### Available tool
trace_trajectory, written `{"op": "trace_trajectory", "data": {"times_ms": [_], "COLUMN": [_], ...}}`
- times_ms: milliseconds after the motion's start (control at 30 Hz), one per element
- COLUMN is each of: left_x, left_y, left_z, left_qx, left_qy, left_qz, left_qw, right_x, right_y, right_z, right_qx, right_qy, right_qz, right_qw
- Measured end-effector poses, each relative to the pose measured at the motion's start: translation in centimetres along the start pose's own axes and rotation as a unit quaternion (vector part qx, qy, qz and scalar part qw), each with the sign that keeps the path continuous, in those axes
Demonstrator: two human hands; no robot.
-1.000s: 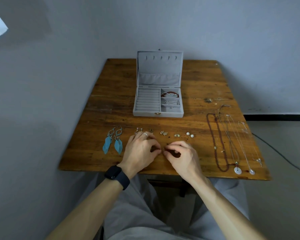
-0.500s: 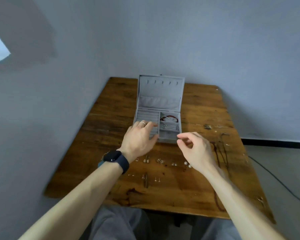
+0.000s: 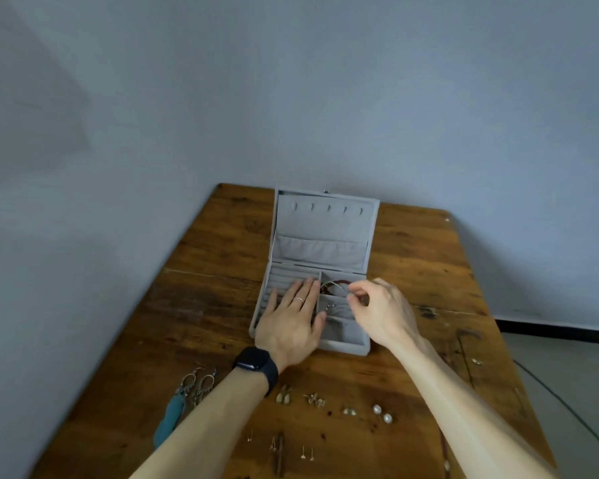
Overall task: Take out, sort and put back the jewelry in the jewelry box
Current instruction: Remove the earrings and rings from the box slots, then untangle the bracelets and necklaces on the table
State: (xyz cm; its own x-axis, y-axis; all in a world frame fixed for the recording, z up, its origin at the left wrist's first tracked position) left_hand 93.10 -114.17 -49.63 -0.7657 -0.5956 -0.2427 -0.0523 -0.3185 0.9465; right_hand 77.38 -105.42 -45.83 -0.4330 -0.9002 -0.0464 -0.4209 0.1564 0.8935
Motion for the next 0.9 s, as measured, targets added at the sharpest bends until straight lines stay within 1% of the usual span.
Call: {"op": "trace_trajectory", "data": {"times_ms": [200, 267, 367, 467, 533, 633, 667, 733, 800, 900], "left_x": [0.1, 0.0, 0.1, 0.1, 0.0, 0.0, 0.0, 0.0, 0.0, 0.0], "left_y": [-0.1, -0.1, -0.1, -0.1, -0.1, 0.0, 0.1, 0.1, 0.2, 0.3], "left_z": [-0.2, -0.2, -0.2, -0.2, -0.2, -0.2, -0.2, -0.2, -0.2, -0.2], "left_qx": [-0.01, -0.014, -0.018, -0.027, -0.028, -0.029, -0.029, -0.026, -0.023, -0.022], "left_qy": [-0.009, -0.011, -0.012, -0.011, -0.013, -0.013, -0.012, -0.01, -0.009, -0.01], "left_qz": [0.007, 0.006, 0.007, 0.006, 0.007, 0.011, 0.01, 0.01, 0.012, 0.009], "left_qw": [1.0, 1.0, 1.0, 1.0, 1.0, 0.999, 0.999, 1.0, 1.0, 1.0], "right_x": [3.8, 4.7, 5.5, 5.6, 5.3, 4.5, 4.1, 3.4, 2.6, 0.9], "right_y": [-0.5, -0.9, -1.3, -1.1, -0.8, 0.2, 0.7, 1.6, 2.4, 3.5], "right_z": [-1.9, -2.7, -3.5, -4.0, -3.9, -2.7, -2.2, -1.1, -0.3, 0.5], "right_qx": [-0.022, -0.059, -0.142, -0.194, -0.183, -0.125, -0.088, 0.021, 0.134, 0.287], "right_qy": [0.051, 0.058, 0.038, 0.035, 0.032, 0.012, 0.009, 0.0, -0.028, -0.058], "right_qz": [-0.031, -0.063, -0.095, -0.079, -0.059, -0.024, -0.01, 0.003, -0.005, 0.013], "right_qw": [0.998, 0.995, 0.984, 0.977, 0.981, 0.992, 0.996, 1.0, 0.991, 0.956]}}
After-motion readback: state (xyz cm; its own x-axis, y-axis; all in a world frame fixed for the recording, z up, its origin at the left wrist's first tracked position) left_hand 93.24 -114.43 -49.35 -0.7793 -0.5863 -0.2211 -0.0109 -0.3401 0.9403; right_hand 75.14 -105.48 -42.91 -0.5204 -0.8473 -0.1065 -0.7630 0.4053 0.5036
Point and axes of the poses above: each hand's wrist, its own x-axis towards the middle knuckle, its own y-axis out of the back of the hand, z = x × y, the point moved 5 cm from there along x, towards the middle knuckle, and after that the axes turned 13 degrees about -z, right-handed, at the moved point
